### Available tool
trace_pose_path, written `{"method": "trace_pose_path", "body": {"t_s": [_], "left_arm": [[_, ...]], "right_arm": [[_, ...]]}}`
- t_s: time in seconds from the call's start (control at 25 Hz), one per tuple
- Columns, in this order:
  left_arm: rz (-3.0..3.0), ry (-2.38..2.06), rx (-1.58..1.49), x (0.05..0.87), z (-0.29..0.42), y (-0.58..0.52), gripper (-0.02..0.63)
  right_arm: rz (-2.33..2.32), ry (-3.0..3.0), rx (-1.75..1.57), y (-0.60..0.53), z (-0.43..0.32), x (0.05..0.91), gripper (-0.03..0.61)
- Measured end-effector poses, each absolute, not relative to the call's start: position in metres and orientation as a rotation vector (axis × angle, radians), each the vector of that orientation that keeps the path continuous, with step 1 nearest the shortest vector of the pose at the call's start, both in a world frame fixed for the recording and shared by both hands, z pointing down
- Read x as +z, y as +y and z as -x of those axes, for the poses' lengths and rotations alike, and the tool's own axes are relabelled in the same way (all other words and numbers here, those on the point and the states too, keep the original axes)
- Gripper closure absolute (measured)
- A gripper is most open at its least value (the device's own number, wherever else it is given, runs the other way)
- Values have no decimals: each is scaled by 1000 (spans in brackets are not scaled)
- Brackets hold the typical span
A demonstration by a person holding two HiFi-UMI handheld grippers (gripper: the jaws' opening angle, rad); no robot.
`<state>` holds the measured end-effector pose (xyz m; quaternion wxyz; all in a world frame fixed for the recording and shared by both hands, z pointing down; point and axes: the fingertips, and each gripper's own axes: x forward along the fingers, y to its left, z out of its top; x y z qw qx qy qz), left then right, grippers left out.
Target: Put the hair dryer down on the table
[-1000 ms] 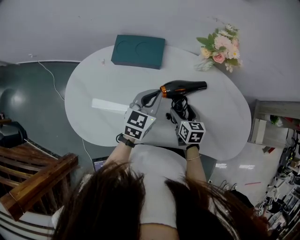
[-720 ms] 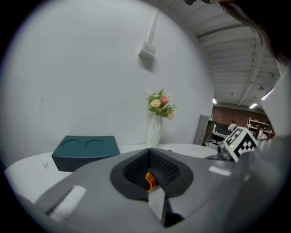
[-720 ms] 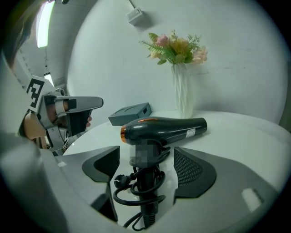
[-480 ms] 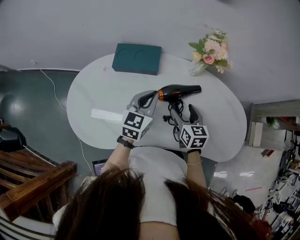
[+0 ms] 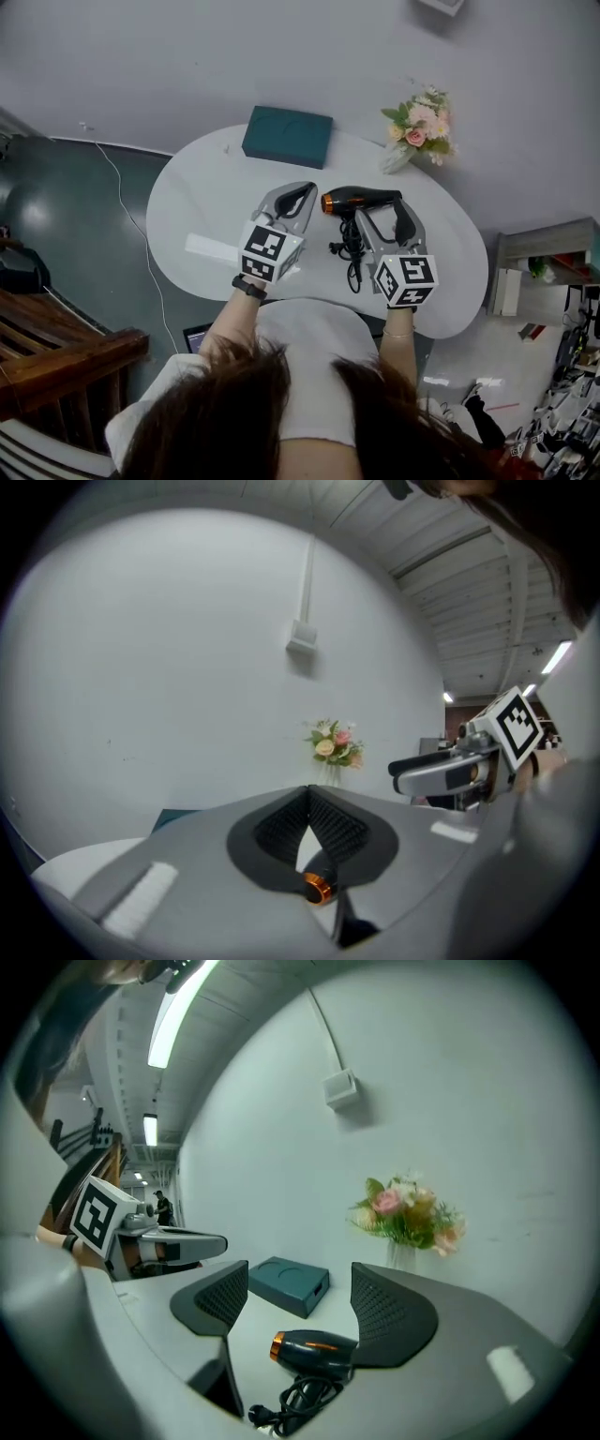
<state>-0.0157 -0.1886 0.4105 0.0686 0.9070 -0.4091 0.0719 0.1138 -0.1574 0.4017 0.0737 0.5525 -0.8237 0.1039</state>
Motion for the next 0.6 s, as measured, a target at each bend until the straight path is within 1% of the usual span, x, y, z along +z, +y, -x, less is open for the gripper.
{"method": "trace_pose_path", "body": {"t_s": [0.16, 0.24, 0.32, 0.48, 0.6], "left_arm": [[-2748, -1263, 176, 391, 25, -190, 555], [-2756, -1273, 155, 383, 28, -191, 555], [-2765, -1281, 140, 377, 30, -193, 555], [-2775, -1270, 123, 372, 28, -198, 555], [-2778, -1251, 133, 375, 24, -200, 555]], "right_arm": [[-1664, -2543, 202, -160, -107, 361, 242], [-1672, -2565, 165, -161, -107, 349, 266], [-1679, -2581, 140, -163, -107, 341, 314], [-1663, -2622, 158, -165, -108, 336, 348], [-1676, -2663, 215, -166, -111, 336, 397]]}}
